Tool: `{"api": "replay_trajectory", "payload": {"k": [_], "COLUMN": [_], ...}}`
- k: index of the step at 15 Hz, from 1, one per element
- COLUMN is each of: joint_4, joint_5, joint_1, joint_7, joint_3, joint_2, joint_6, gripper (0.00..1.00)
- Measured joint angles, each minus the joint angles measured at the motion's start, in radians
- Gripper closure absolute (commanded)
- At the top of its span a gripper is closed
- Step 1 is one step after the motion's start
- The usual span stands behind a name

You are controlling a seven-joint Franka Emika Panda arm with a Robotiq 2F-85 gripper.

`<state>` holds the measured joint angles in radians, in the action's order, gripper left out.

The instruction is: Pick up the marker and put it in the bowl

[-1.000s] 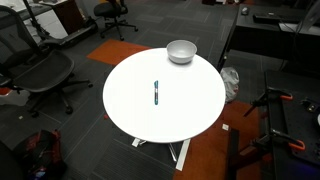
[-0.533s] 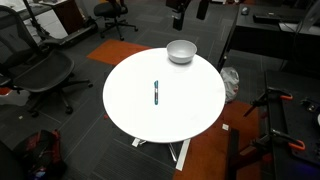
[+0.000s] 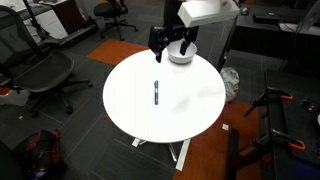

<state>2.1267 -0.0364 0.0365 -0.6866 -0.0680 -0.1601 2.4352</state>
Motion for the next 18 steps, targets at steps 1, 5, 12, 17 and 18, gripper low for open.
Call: {"api": "replay_trajectory", "payload": {"k": [1, 5, 12, 17, 18], "joint_4": [0.0, -0.015, -0.098, -0.178, -0.195], "joint_5": [0.002, 0.011, 0.013, 0.012, 0.012], "joint_1": [0.006, 0.038, 0.086, 0.104, 0.105], "joint_7": [-0.026, -0.108, -0.192, -0.228, -0.237], "joint_3": [0.006, 0.044, 0.099, 0.121, 0.123], "joint_2": [-0.025, -0.113, -0.241, -0.337, -0.356], "joint_6": [0.03, 0.102, 0.115, 0.115, 0.115], "gripper": [0.0, 0.0, 0.0, 0.0, 0.0]}}
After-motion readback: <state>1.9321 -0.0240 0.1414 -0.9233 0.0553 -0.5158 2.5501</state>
